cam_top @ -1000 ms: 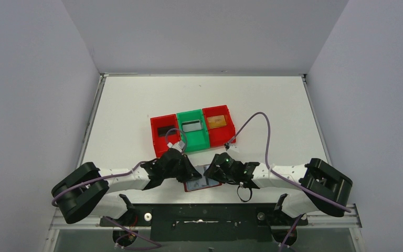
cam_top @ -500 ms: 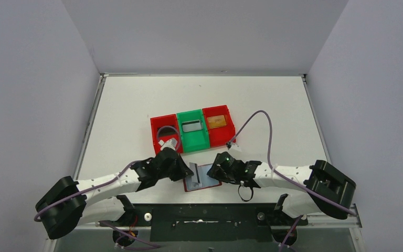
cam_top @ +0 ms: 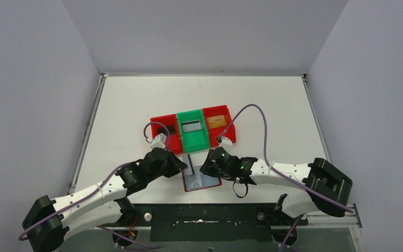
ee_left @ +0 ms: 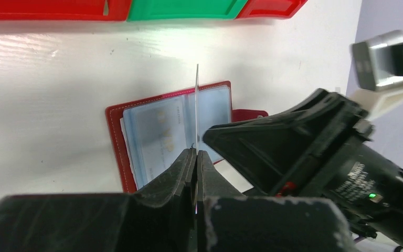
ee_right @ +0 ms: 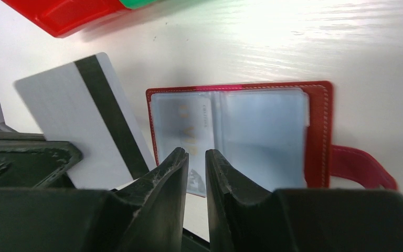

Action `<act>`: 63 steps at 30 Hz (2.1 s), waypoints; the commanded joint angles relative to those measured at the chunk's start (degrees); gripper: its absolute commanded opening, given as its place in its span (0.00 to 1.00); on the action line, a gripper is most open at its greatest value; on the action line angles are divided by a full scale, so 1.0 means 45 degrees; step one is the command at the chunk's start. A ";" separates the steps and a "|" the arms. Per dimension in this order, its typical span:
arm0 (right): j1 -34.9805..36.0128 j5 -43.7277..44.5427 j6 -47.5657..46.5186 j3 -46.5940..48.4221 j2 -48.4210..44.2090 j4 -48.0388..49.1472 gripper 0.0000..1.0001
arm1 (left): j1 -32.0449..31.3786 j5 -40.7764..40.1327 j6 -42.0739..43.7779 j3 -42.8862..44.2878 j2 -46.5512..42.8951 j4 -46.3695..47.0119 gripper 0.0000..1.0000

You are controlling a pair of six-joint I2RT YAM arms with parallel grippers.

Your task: Take the credit cards out of the card holder

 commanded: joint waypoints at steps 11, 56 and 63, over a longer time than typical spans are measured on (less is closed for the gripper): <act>0.0071 0.0720 0.0270 0.0769 0.1209 -0.1197 0.18 | 0.0077 -0.0855 -0.0370 -0.0355 -0.1458 -0.0373 0.00; -0.2882 -0.5351 -0.0844 -0.4191 -0.4480 0.9713 0.60 | 0.0136 0.3418 0.1079 -0.1616 -0.1687 0.6876 0.00; -0.2993 -0.5388 -0.0550 -0.4273 -0.3977 1.0854 0.44 | 0.0198 0.3600 0.0662 -0.1772 -0.1493 0.7688 0.00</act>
